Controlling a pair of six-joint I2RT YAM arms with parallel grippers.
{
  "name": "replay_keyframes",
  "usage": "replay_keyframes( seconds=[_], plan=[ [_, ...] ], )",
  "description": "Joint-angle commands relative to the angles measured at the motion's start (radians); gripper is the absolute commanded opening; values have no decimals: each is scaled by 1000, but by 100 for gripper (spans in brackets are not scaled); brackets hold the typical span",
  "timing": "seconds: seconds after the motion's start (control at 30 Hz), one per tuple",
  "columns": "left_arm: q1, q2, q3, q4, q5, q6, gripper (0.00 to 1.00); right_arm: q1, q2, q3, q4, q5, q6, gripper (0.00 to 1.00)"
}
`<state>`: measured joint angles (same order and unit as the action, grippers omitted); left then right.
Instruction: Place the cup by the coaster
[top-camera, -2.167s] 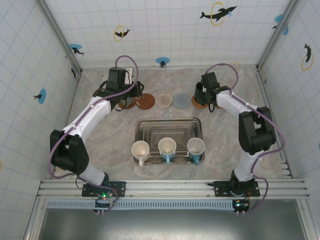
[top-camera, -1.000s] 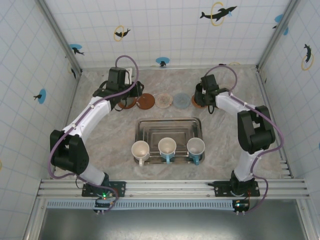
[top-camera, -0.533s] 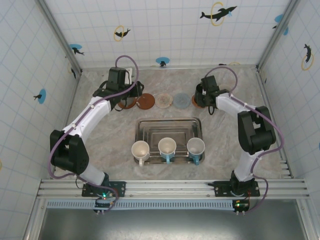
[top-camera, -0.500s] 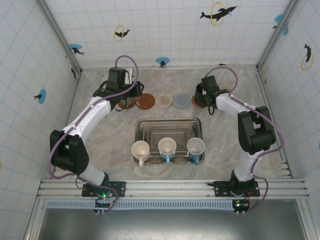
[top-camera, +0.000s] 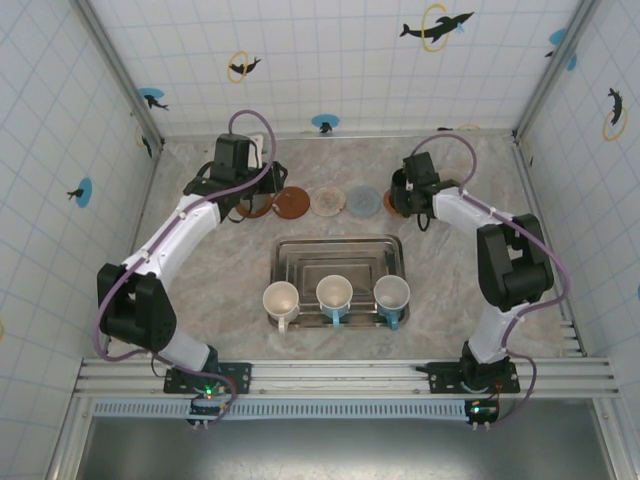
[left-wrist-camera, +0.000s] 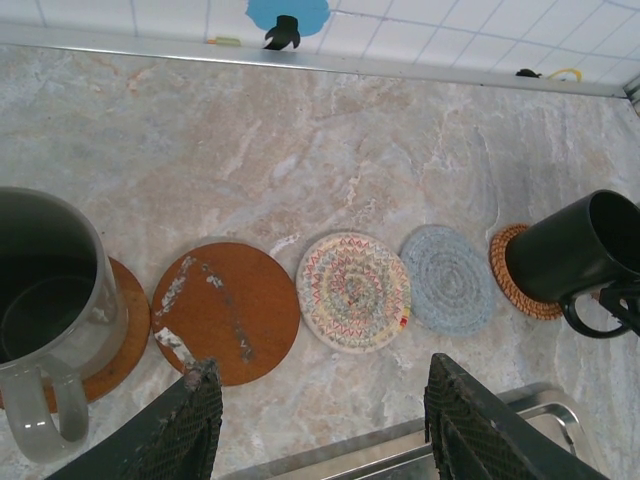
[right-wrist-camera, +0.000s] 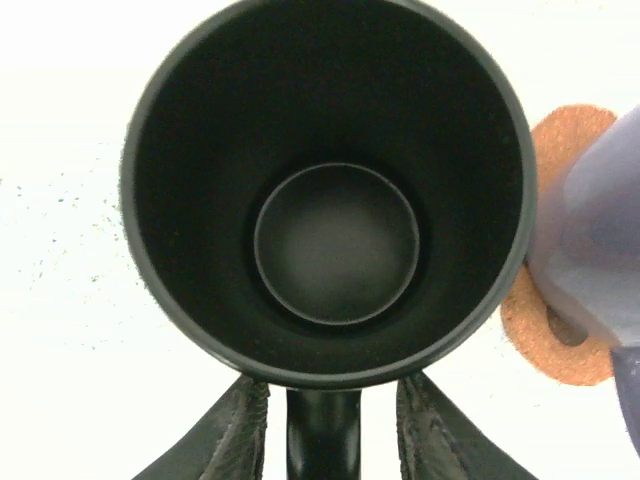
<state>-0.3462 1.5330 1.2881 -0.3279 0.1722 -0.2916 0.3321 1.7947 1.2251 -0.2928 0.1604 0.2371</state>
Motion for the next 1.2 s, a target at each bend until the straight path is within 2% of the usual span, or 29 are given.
replay_keyframes(
  seconds=[0.0,0.2,0.53,0.7,1.13,1.17],
  plan=[
    [-2,-38,-11,-5,-2,-4,55,2,-53,-17,2,15,5,43],
    [-2,-63,-18,-15,-11,-5,55,5,-86,-19,-10,23,7,51],
    [-2,-143,-50,-29,-19,-16,55,42,-242,-44,-20,54,23,53],
    [-5,-190,-55,-50,-20,-39,55,79,-345,-100,35,59,60,54],
    [-111,-297,-97,-216,-126,-67,55,236,-422,-182,149,99,158,54],
    [-144,-307,-103,-231,-136,-70,54,248,-419,-188,164,102,172,54]
  ],
)
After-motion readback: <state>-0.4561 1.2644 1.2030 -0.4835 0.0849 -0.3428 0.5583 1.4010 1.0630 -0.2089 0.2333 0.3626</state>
